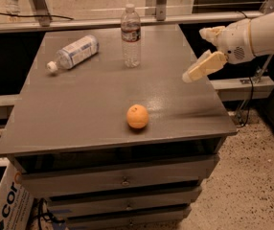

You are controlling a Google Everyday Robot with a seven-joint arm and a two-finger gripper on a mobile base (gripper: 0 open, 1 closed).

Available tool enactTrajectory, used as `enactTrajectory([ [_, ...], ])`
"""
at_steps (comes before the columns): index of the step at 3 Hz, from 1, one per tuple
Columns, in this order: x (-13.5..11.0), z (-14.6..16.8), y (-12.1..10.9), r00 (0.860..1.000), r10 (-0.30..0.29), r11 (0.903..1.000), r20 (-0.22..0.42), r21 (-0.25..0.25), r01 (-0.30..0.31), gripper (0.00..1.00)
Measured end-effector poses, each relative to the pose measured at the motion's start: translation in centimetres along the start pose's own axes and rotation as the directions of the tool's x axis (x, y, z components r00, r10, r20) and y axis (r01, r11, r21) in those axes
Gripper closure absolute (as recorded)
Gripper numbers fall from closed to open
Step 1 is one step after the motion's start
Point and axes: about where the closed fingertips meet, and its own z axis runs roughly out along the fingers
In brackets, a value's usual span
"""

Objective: Knock water bottle over

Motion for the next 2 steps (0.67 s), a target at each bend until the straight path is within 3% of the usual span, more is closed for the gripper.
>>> enactTrajectory([
  [1,-0.2,2.4,-3.2,0.994,0.049,0.9981,0.098,0.031,-0.053,0.0],
  [2,-2.0,3.9,-5.1,0.981,0.06,0.9969,0.183,0.039,-0.069,0.0],
])
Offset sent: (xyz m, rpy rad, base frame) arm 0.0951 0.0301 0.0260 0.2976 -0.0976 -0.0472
